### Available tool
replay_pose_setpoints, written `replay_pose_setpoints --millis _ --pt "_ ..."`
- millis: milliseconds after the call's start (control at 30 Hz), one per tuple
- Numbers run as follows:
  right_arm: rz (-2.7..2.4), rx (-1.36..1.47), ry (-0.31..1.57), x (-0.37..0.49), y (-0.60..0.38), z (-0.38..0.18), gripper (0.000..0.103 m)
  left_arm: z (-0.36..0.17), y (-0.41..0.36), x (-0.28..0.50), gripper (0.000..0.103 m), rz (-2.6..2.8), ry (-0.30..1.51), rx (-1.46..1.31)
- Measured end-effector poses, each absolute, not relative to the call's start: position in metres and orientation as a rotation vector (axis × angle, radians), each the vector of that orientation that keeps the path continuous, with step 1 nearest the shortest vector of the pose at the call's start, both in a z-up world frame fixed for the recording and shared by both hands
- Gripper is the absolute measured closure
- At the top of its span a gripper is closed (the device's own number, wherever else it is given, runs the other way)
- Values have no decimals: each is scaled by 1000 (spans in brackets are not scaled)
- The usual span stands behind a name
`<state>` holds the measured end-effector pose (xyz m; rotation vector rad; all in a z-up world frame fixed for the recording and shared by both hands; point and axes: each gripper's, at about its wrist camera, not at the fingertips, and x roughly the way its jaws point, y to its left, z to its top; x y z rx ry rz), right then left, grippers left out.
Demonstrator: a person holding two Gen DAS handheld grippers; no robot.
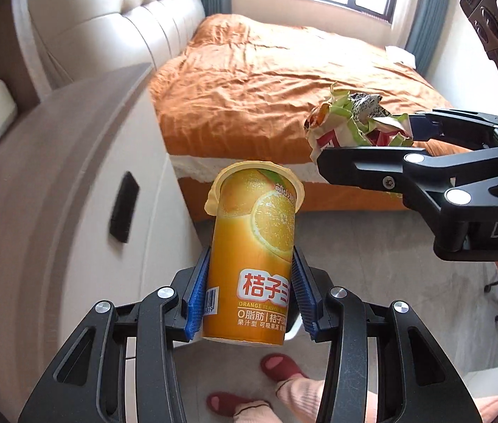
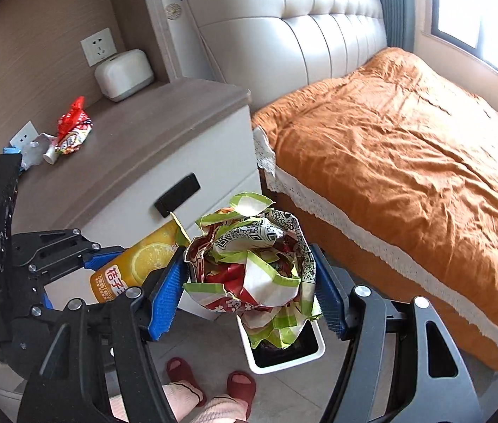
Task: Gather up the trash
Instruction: 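Carry the cup and wrapper over the white bin and open both tools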
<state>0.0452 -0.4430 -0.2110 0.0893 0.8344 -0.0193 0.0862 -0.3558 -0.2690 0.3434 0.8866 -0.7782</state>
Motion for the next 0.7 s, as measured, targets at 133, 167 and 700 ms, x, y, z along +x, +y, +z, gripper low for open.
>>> replay_pose_setpoints --millis 133,167,700 --pt "-46 139 893 49 -463 -260 36 -319 -382 92 60 -812 957 357" --pt "-56 147 908 51 -467 -276 36 -334 -387 96 60 -818 976 359" --pt "-54 182 1108 78 -495 -426 5 -479 -416 123 5 -836 1101 374"
